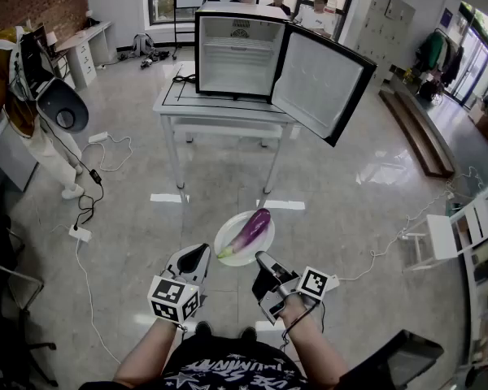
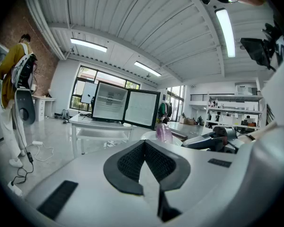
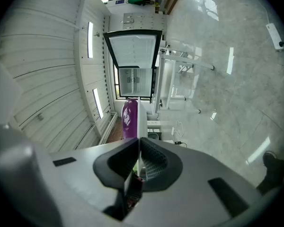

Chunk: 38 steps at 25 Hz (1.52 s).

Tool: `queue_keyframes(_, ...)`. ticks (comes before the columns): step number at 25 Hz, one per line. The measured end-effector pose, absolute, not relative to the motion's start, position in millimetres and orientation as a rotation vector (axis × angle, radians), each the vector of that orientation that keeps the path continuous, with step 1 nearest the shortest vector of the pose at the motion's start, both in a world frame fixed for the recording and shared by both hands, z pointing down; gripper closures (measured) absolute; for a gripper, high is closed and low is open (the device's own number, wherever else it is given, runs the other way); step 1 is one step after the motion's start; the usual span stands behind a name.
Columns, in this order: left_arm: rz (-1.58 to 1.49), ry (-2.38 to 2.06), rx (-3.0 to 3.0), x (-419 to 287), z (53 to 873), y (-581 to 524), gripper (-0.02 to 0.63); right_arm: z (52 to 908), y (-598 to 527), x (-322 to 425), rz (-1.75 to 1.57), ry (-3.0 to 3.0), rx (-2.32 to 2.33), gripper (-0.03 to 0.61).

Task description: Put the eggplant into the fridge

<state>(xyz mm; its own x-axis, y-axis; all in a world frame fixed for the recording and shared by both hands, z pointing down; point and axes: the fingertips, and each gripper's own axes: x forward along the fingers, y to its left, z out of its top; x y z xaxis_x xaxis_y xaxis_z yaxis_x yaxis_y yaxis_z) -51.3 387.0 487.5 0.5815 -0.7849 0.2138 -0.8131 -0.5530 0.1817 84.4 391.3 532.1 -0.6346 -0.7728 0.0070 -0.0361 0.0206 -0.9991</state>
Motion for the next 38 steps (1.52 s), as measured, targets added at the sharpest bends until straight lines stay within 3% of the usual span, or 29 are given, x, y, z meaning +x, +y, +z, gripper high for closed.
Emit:
queue_keyframes(22,0.145,-1.296,2.581,-54,482,396,0.604,522,396,69,-1.650,1.769,-0.824,0.557)
queue_keyframes(38,0.151,-1.228,2.627,-107,484,385,0.604,524,391,18,-1.601,1.768,-0.872,0.557)
